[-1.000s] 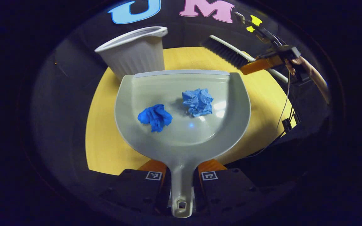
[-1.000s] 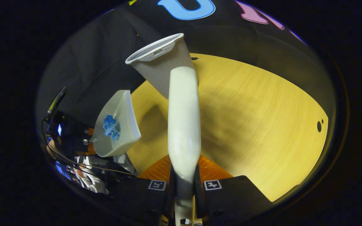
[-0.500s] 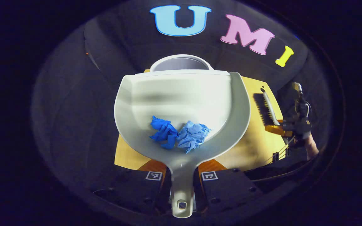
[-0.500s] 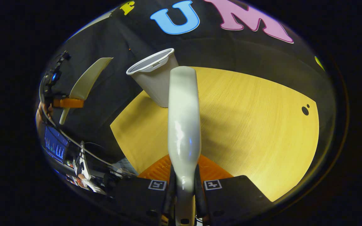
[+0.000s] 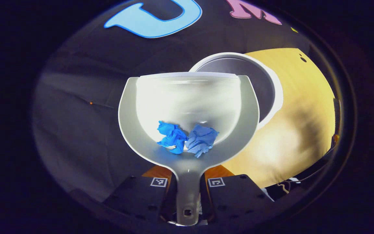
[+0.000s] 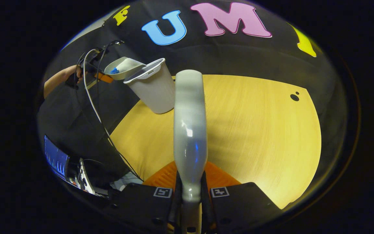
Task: Pick up the small broom and dustpan from the desktop, sweep the trash into the dustpan with the broom, and then empty the trash into the garbage bin.
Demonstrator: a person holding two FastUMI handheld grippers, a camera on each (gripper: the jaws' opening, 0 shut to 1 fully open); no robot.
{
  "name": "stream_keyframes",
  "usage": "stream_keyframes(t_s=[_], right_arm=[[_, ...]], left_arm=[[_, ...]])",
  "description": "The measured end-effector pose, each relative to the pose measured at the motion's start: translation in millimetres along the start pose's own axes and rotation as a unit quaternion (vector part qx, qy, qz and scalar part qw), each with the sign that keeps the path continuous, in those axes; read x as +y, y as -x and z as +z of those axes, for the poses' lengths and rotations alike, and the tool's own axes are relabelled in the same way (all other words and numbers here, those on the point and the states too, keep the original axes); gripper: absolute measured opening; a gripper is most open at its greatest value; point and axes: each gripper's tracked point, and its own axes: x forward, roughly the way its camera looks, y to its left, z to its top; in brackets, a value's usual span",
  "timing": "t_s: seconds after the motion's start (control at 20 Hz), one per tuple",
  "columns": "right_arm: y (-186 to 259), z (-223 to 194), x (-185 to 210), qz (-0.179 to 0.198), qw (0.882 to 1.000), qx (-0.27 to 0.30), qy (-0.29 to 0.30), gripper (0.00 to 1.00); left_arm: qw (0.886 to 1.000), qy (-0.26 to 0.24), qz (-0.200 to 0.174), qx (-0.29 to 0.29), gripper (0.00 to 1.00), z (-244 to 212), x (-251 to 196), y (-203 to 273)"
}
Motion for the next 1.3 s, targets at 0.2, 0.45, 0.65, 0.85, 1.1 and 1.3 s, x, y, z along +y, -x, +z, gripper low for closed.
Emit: stream_keyframes(t_s=[0.2, 0.45, 0.65, 0.85, 1.1, 1.3], right_arm=[[2.6, -8.0, -2.7, -0.013, 0.999, 0.007, -0.029, 0.29], [4.2, -14.7, -8.6, -0.020, 0.999, 0.009, -0.047, 0.29], [7.6, -13.6, -19.7, -0.025, 0.998, 0.003, -0.055, 0.29], [2.5, -4.5, -22.4, -0.027, 0.998, 0.007, -0.055, 0.29], [-9.2, -1.0, -19.2, -0.023, 0.998, 0.023, -0.058, 0.29], [-21.1, -2.3, -17.3, -0.028, 0.997, 0.039, -0.064, 0.29]], left_arm=[[0.980, -0.160, 0.118, 0.021, 0.29, 17.6, 17.2, 11.8], [0.950, -0.236, 0.204, 0.023, 0.29, 14.6, 29.9, 11.6], [0.963, -0.173, 0.204, -0.036, 0.29, 8.4, 30.2, 4.9], [0.977, -0.052, 0.168, -0.122, 0.27, 7.8, 21.9, -8.9], [0.964, 0.103, 0.051, -0.241, 0.29, 27.1, -32.8, -28.9], [0.939, 0.161, -0.102, -0.287, 0.29, 55.6, -113.6, -36.8]])
